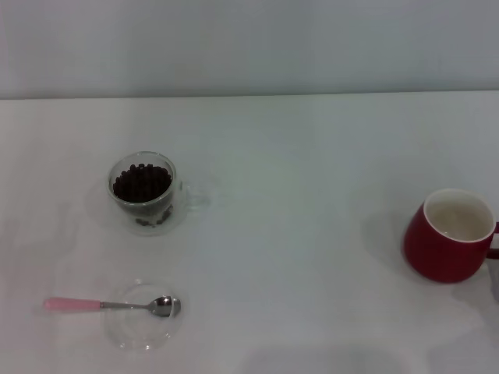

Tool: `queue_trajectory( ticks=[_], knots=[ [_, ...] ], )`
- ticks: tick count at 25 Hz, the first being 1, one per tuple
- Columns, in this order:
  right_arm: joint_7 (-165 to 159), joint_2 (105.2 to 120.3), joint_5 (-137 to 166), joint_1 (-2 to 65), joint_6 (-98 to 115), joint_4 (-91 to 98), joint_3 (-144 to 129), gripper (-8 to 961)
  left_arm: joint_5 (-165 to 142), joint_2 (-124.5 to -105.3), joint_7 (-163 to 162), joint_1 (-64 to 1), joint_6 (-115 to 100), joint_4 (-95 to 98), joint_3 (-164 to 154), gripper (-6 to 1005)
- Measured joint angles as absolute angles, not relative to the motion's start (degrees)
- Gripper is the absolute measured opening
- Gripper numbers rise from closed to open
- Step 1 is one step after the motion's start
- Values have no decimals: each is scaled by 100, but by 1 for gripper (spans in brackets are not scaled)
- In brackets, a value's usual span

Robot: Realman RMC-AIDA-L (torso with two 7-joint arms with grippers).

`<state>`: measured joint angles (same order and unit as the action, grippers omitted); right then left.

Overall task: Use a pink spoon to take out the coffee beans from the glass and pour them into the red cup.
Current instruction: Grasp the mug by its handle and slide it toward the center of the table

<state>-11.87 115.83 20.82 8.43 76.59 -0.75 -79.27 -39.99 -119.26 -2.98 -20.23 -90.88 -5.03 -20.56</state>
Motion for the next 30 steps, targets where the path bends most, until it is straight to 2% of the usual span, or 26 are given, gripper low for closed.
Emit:
queue_trajectory(
  ticks=[1, 6, 30],
  knots=[
    [-1191, 11583, 2082, 850, 7661, -67, -7942, 154, -3999, -11926, -299, -2028, -9088, -501, -2057, 888],
    [-1259, 11596, 2090, 880, 7695, -18, -8070, 142, -3999, -11926, -299, -2030, -9088, -492, -2056, 887],
    [-2083, 11618, 2027, 924, 7499, 1284, -10323, 138, -3961, -11935, -299, -1885, -9474, -494, -2038, 888]
  ],
)
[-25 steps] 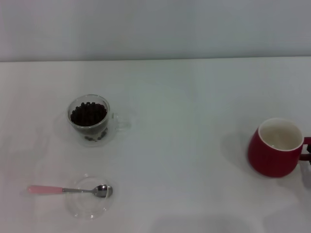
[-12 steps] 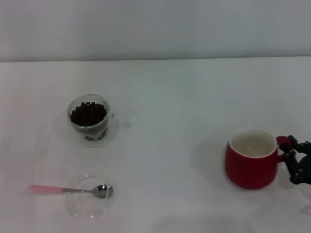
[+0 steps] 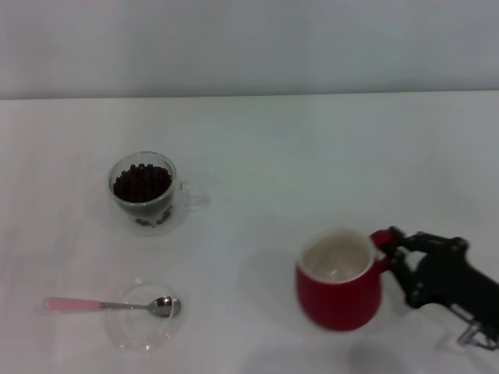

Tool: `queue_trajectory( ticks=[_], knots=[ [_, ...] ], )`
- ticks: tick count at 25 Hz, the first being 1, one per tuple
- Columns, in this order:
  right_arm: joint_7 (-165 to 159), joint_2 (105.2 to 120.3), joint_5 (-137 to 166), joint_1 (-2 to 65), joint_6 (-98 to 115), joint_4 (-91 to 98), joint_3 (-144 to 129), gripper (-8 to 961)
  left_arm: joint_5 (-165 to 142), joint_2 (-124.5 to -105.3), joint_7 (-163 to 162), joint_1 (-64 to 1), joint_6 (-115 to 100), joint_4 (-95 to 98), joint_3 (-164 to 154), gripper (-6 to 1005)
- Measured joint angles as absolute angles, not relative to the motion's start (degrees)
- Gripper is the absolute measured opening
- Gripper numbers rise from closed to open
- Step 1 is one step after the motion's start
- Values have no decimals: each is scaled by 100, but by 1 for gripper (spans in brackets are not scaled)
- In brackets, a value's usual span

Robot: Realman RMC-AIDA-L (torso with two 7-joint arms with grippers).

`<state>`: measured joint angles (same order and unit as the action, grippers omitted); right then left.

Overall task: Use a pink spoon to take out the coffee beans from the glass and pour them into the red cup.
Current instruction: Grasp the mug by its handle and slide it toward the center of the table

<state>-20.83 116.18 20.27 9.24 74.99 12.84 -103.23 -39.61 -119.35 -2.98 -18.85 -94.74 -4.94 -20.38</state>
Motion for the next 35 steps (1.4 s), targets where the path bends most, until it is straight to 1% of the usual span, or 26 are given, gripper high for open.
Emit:
queue_trajectory(
  ticks=[9, 16, 20, 35],
  knots=[
    [-1955, 11619, 1654, 975, 7202, 1818, -11502, 138, -3965, -11952, -299, -1704, -9764, -533, -2041, 887],
    [-1776, 11617, 1648, 1019, 7127, 1805, -11566, 137, -3983, -11963, -488, -1583, -9837, -549, -2056, 887],
    [-1699, 11592, 1650, 1040, 7071, 1786, -11565, 137, -3992, -11957, -494, -1532, -9844, -548, -2057, 887],
    [-1179, 11550, 1647, 1081, 6969, 1563, -11528, 137, -4001, -11953, -513, -1547, -9844, -545, -2057, 888]
  ],
)
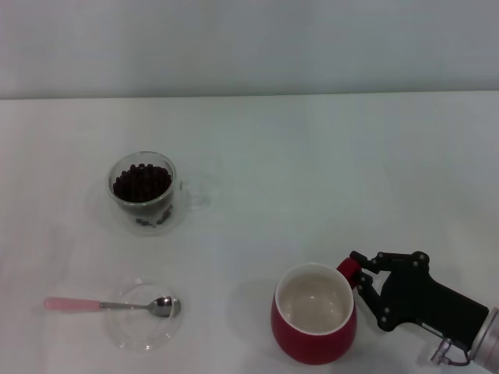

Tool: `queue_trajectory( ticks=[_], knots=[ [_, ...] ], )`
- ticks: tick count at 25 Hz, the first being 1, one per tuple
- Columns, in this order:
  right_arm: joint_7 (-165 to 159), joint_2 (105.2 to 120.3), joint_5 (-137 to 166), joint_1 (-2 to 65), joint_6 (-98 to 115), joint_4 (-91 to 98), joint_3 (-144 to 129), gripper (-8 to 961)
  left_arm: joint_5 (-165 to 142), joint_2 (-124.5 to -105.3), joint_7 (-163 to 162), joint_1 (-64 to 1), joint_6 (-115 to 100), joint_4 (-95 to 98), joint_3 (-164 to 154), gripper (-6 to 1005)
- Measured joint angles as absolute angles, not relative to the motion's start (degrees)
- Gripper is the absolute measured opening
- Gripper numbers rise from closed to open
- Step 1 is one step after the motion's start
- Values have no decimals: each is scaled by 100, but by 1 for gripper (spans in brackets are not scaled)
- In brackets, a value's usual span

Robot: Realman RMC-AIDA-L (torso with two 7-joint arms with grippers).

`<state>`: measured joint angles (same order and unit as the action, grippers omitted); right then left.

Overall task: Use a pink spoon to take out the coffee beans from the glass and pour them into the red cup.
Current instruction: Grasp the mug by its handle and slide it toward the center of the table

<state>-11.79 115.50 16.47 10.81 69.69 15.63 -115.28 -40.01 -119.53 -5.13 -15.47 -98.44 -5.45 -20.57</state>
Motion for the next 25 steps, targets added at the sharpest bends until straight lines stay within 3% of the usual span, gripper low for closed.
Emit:
queue_trajectory(
  ticks=[9, 14, 25],
  knots=[
    [-1084, 11531, 1641, 1102, 6969, 1425, -11384, 140, -4008, -11963, -516, -1539, -9844, -558, -2065, 887],
    [-1082, 11530, 1641, 1117, 6973, 1365, -11285, 387, -4009, -11955, -516, -1550, -9824, -628, -2066, 888],
    [-1127, 11391, 1658, 1063, 7437, 1171, -11252, 426, -4096, -11963, -519, -1511, -9855, -716, -2075, 888]
  ],
)
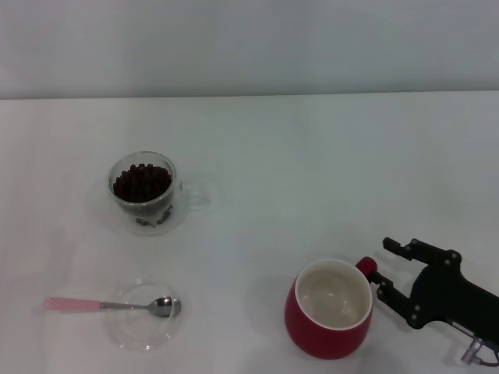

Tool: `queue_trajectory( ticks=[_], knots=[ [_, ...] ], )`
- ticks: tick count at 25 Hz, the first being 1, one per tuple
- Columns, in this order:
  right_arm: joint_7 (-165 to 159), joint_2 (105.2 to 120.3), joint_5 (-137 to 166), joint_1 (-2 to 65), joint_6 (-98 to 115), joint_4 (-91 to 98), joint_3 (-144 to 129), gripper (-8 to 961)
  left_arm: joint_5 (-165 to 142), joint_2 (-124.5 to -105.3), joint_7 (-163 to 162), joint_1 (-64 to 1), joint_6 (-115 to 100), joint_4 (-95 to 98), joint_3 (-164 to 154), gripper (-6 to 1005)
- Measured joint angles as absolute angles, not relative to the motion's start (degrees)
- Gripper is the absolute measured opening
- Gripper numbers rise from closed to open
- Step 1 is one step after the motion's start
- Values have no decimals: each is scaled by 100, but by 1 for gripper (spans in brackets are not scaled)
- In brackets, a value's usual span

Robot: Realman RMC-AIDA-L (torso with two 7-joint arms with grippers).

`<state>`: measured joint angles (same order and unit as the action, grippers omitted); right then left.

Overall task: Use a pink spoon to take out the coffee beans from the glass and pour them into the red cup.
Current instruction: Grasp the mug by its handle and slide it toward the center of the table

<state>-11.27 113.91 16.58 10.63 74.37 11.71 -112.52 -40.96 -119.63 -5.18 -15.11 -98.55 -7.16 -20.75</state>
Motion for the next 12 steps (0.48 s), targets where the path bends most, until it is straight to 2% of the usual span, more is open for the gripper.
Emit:
queue_trajectory(
  ticks=[6, 12],
  knots=[
    [-1104, 11361, 1659, 1050, 7991, 809, -11013, 495, -4096, -11955, -573, -1530, -9852, -783, -2074, 887],
    [-1105, 11275, 1698, 1053, 8122, 743, -11015, 706, -4154, -11963, -610, -1528, -9849, -863, -2124, 887]
  ],
)
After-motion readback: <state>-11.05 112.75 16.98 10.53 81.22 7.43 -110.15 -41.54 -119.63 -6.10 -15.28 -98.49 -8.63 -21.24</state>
